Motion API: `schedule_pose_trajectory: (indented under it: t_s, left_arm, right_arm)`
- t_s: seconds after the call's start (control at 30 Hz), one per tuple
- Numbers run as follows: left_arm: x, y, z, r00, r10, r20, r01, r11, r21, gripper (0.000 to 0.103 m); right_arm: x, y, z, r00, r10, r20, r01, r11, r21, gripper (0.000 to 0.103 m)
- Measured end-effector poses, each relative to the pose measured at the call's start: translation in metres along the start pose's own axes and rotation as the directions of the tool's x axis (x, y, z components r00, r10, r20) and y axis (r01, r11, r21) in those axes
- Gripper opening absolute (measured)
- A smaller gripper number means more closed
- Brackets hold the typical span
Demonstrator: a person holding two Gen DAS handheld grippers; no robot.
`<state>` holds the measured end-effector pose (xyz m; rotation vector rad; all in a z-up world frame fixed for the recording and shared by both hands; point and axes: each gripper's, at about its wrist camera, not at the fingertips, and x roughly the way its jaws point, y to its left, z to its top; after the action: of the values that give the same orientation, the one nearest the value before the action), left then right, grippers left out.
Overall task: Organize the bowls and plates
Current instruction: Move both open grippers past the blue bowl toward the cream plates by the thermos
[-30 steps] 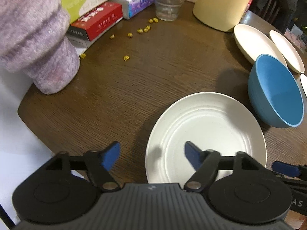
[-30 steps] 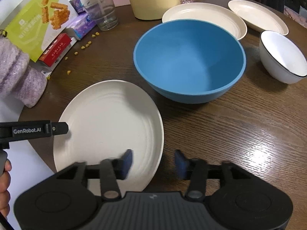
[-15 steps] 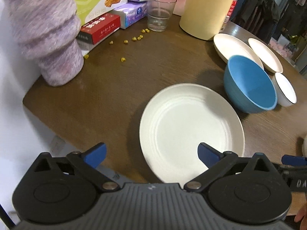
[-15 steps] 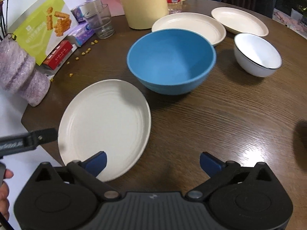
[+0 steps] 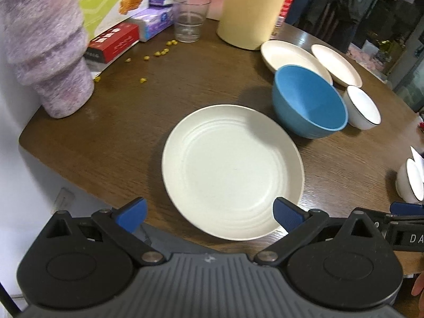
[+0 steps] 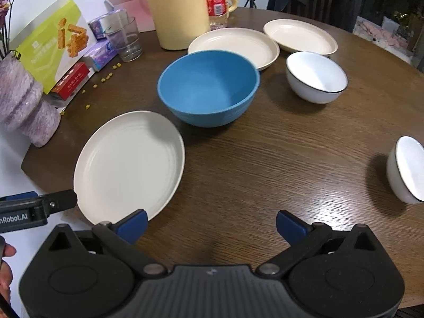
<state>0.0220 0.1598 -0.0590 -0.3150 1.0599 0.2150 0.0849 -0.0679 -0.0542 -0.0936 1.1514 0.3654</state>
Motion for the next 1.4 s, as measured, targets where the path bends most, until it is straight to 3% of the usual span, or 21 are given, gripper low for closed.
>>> schedule_pose_trajectory:
  t_s: [0.37,0.67,1.0,1.4]
  left_arm:
    - [-0.007,-0.015,0.008,0.998,-0.068,0.016,0.067,0.997,0.049,0.103]
    - [-0.018,-0.030,0.028,0.995,-0.091,0.046,0.086,0.993,0.083,0.103]
    - [-0.026,-0.056,0.067,0.992,-0.077,0.099,0.070,0.995,0.071,0.103]
    - [-0.024,-0.084,0.126,0.990,-0.039,0.133,0.035,0.999,0.034,0.103]
  right_arm:
    - [-0.023,-0.020,-0.005,0.996,-0.088,0.019,0.087,0.995,0.046,0.103]
    - [-0.050,-0.036,0.011,0.993,-0.096,0.064,0.091,0.992,0.084,0.103]
    - [-0.065,-0.062,0.060,0.992,-0.105,0.074,0.096,0.989,0.110,0.103]
    - [-0.058,-0.077,0.134,0.996,-0.053,0.078,0.047,0.996,0.080,0.103]
